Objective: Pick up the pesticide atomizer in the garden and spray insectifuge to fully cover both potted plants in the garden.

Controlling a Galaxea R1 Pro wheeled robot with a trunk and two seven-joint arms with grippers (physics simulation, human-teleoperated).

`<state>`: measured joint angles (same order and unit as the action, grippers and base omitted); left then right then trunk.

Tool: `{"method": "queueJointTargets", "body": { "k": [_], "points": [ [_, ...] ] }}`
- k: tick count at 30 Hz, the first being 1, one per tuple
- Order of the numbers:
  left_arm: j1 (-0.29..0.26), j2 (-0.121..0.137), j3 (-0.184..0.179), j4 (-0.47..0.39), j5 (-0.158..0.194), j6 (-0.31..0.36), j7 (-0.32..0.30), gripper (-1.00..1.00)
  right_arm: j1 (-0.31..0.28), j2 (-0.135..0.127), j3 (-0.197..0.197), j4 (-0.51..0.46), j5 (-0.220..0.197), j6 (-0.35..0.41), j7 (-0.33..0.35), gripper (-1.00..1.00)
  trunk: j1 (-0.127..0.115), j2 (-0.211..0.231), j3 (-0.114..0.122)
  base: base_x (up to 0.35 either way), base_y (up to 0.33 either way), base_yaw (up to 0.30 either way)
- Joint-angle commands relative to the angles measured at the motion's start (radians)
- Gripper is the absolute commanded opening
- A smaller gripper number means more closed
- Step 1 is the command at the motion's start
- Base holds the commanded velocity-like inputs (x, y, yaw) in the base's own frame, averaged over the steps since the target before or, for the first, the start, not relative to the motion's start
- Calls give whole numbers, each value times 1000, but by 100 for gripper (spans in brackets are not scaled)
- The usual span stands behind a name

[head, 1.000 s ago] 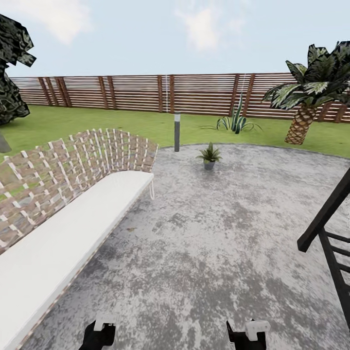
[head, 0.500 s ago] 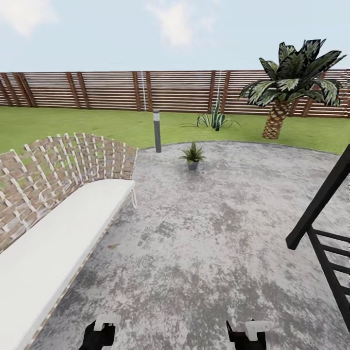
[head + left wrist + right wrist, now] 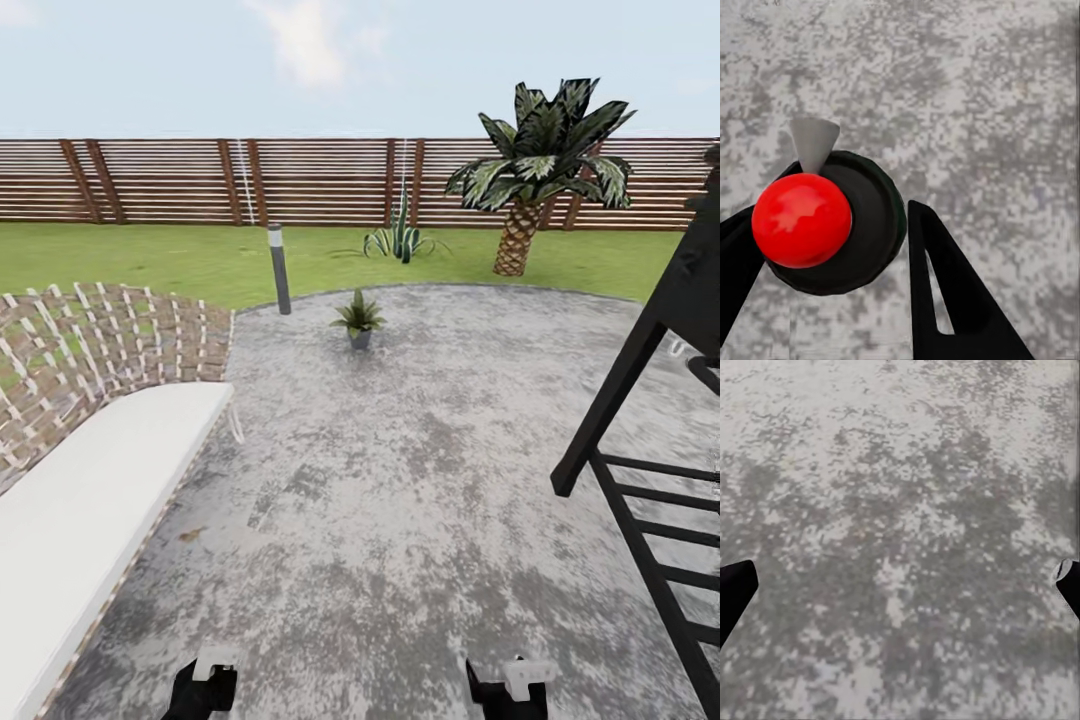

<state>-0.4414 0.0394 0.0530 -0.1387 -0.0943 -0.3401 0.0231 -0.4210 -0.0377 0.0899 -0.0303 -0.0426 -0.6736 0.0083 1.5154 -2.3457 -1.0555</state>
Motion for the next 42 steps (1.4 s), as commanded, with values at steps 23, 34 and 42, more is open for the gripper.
{"method": "queueJointTargets", "body": {
  "k": [23,34,42],
  "points": [
    [0,-1,5,1,-11,-4,3,-100,-1,-1,7,1,-5,-3,1,100,0,0,-14,317,122,-171],
    [0,-1,5,1,-11,-4,3,-100,-1,-1,7,3,-5,-3,1,100,0,0,-14,331,92,0],
    [0,-1,5,1,-11,-4,3,-100,-1,1,7,3,-5,-3,1,100,0,0,-14,337,6,0]
  ]
}}
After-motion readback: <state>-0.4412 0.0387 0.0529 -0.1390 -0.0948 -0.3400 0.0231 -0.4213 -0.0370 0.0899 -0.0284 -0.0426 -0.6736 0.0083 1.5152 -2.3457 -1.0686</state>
